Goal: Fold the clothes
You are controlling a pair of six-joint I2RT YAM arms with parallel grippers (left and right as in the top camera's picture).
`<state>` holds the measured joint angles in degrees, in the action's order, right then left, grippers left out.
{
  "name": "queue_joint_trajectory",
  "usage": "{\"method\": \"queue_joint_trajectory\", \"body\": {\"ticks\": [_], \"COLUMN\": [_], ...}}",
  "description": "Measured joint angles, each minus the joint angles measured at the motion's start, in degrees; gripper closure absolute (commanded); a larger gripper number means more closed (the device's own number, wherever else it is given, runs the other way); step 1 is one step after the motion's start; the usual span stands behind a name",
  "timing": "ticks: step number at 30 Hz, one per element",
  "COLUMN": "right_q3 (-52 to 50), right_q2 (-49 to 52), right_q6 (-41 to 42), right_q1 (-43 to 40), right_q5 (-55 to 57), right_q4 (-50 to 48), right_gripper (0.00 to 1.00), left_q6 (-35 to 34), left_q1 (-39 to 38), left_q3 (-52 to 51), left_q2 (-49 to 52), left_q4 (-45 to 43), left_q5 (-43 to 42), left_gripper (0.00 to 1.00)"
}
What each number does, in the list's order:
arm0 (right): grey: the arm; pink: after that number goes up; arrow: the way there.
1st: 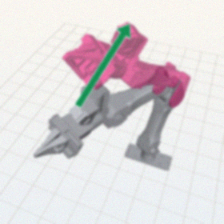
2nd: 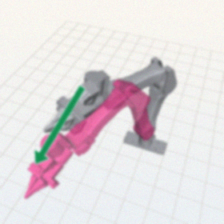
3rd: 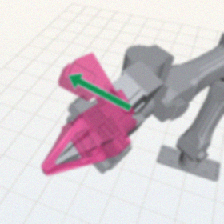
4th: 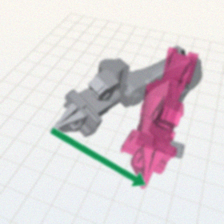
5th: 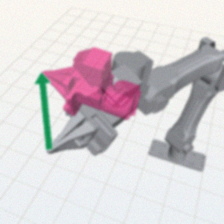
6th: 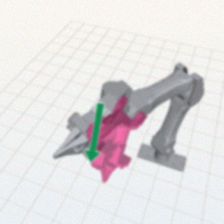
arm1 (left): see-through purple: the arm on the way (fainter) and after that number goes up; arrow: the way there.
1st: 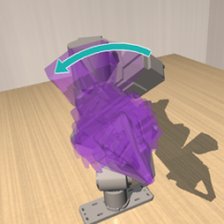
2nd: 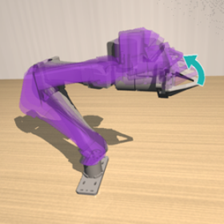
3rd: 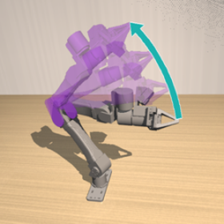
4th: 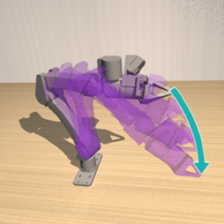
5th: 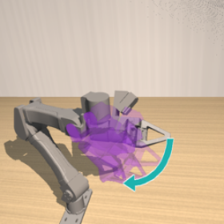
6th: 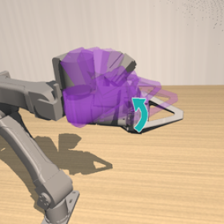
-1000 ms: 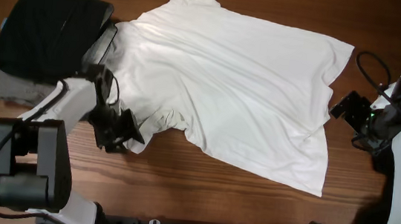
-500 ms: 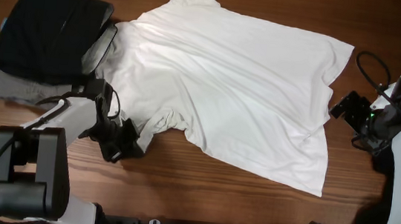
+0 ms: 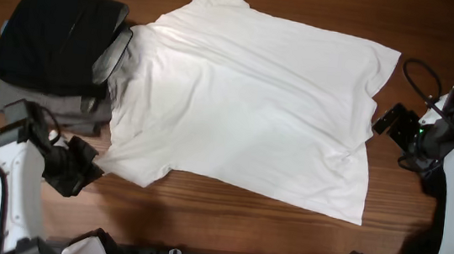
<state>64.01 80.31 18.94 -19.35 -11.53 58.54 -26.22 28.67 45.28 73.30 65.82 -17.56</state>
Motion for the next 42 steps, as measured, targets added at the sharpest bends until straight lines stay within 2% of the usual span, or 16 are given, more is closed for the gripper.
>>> {"method": "queue_joint_trajectory", "body": {"ticks": [6,8,12,15,18,21,23,25,26,28,29,30,35,42], "right_q3": [-5.20,-9.66,-16.46,-19.74,-22.75,-25.99,-28.26,-29.16,-29.53,-29.90,-30.16,-30.32,-27.93,-7.08], "right_q2": [1.46,3.23,4.72,4.72,4.74,4.76,4.68,3.87,3.67,3.67,3.67,3.78,3.72,-0.39], "right_q6": [3.32,4.02,4.70,5.29,5.68,6.12,6.58,6.99,7.21,7.50,7.26,6.78,4.02,2.80], "right_q1": [-1.60,-4.13,-9.55,-10.91,-10.91,-10.91,-10.78,-10.69,-10.69,-10.62,-10.60,-10.54,-10.47,-10.62], "right_q5": [1.51,1.53,2.03,1.88,-0.68,-2.69,-3.85,-4.85,-5.55,-6.43,-7.13,-7.56,-8.39,-7.41], "right_q4": [1.14,0.87,0.63,0.11,-1.77,-3.89,-4.94,-5.42,-5.73,-5.99,-6.27,-6.56,-2.84,10.29], "right_gripper": [0.02,0.06,0.22,0.22,0.14,0.14,0.23,0.39,0.50,0.79,0.87,0.91,0.96,0.96], "left_q6": [0.00,0.00,0.00,0.00,0.00,0.00,0.00,0.00,0.00,0.00,0.00,0.00,0.26,0.59], "left_q1": [1.73,1.73,1.73,1.73,1.73,1.73,1.73,1.73,1.73,1.73,1.73,1.73,1.73,1.73], "left_q3": [0.00,0.00,0.00,0.00,0.00,0.00,0.00,0.00,0.00,0.00,0.00,0.00,0.00,2.14], "left_q2": [-2.43,-2.45,-2.45,-2.45,-2.45,-2.45,-2.45,-2.45,-2.45,-2.45,-2.45,-2.45,-2.45,-2.45], "left_q4": [0.13,0.00,-0.26,-0.31,-0.46,-0.66,-0.85,-1.01,-1.16,-1.36,-1.36,-1.36,-1.38,1.55], "left_q5": [0.37,0.37,0.37,0.37,0.37,0.37,0.35,0.35,0.37,0.39,0.37,0.37,0.37,0.35], "left_gripper": [0.96,0.96,0.96,0.96,0.96,0.96,0.96,0.95,0.95,0.95,0.96,0.96,0.96,0.96]}}
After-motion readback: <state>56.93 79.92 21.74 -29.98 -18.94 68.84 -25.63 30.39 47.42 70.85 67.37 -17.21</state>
